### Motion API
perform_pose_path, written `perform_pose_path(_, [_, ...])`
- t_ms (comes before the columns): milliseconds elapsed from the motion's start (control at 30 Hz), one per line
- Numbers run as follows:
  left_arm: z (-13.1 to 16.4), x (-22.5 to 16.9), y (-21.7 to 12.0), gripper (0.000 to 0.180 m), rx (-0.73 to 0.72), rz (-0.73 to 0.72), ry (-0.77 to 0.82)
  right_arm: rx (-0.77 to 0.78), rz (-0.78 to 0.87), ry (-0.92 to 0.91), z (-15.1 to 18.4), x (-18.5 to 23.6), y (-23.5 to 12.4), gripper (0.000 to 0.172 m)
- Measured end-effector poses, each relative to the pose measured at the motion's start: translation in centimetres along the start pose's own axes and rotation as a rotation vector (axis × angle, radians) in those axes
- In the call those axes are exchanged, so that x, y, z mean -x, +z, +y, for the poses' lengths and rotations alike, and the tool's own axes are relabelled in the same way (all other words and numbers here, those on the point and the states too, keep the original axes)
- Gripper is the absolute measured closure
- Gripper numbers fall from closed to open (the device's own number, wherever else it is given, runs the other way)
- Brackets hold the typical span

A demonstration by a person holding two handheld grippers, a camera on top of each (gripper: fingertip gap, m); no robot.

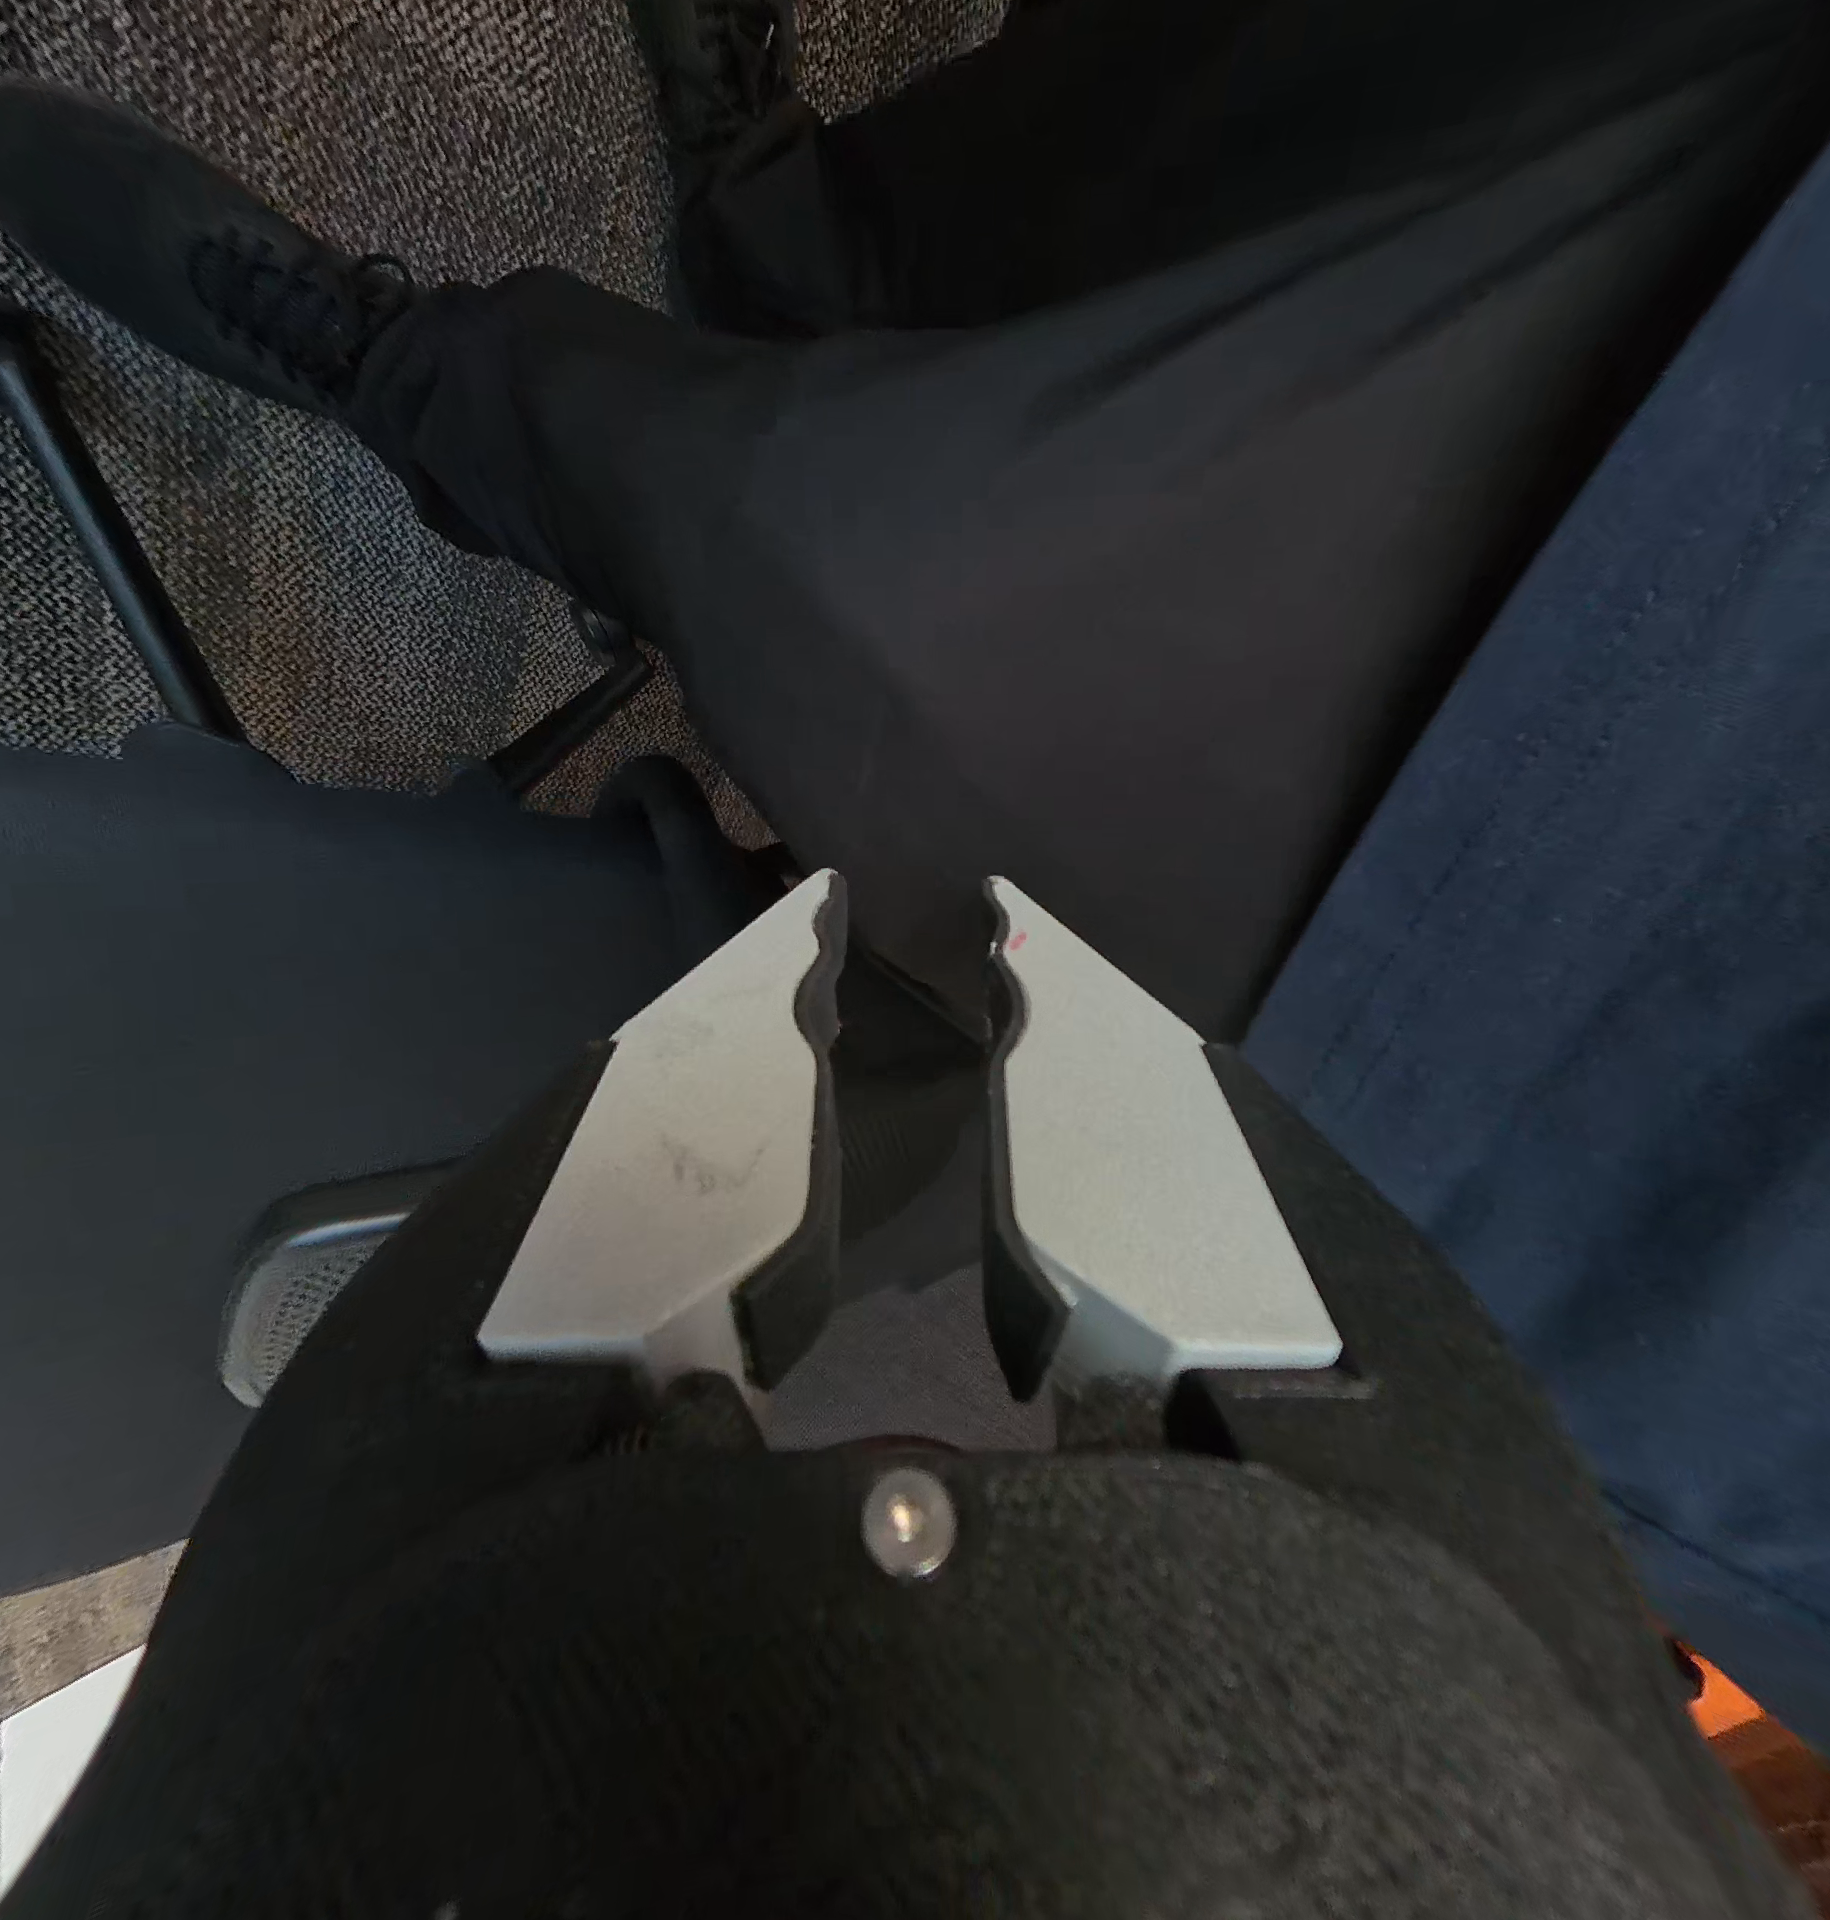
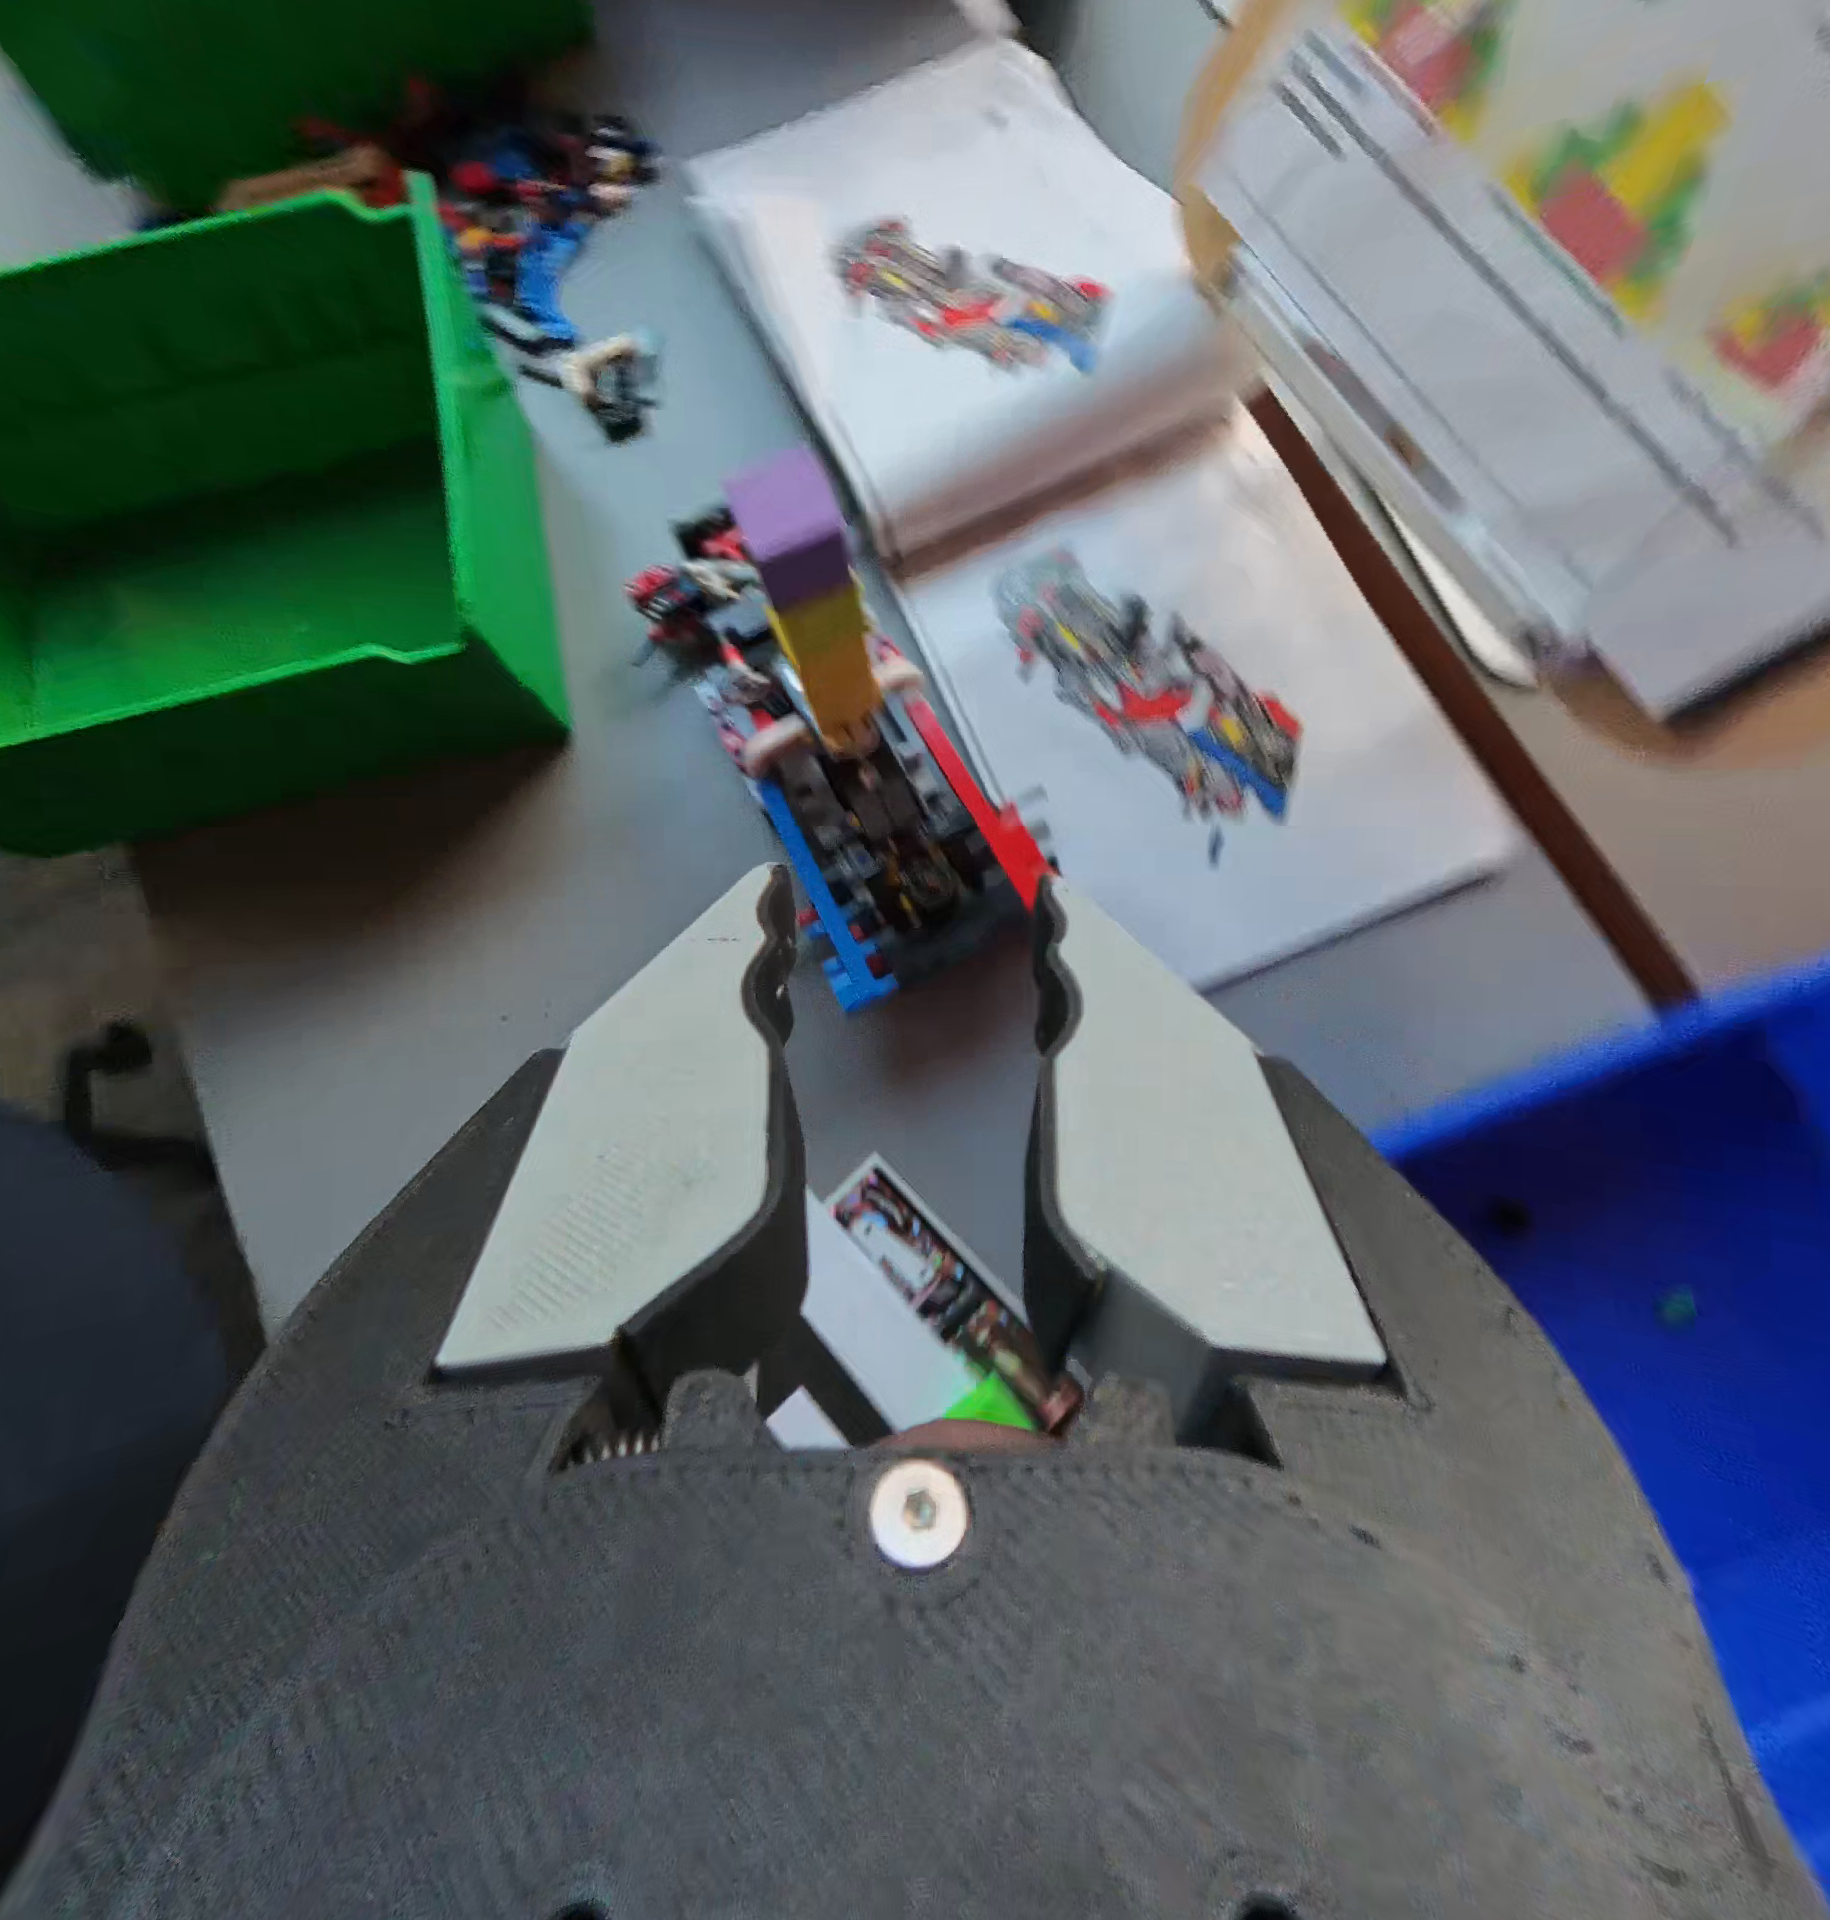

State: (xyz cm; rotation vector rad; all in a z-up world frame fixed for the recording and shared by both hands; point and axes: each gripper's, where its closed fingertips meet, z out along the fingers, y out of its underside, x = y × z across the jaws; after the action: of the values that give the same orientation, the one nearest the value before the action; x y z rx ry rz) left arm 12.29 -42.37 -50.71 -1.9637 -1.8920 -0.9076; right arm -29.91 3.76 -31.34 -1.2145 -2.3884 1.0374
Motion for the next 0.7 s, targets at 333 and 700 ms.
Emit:
perform_pose_path(333, [-2.3,-0.1,-0.4,0.157,0.065,-0.019,0.092,0.306,0.348,0.467,22.2,-2.4,-0.8,0.121])
perform_pose_path(700, [-2.8,-0.1,-1.1,0.157,0.055,-0.030,0.113,0.436,0.376,0.409,25.0,-2.3,1.8,0.143])
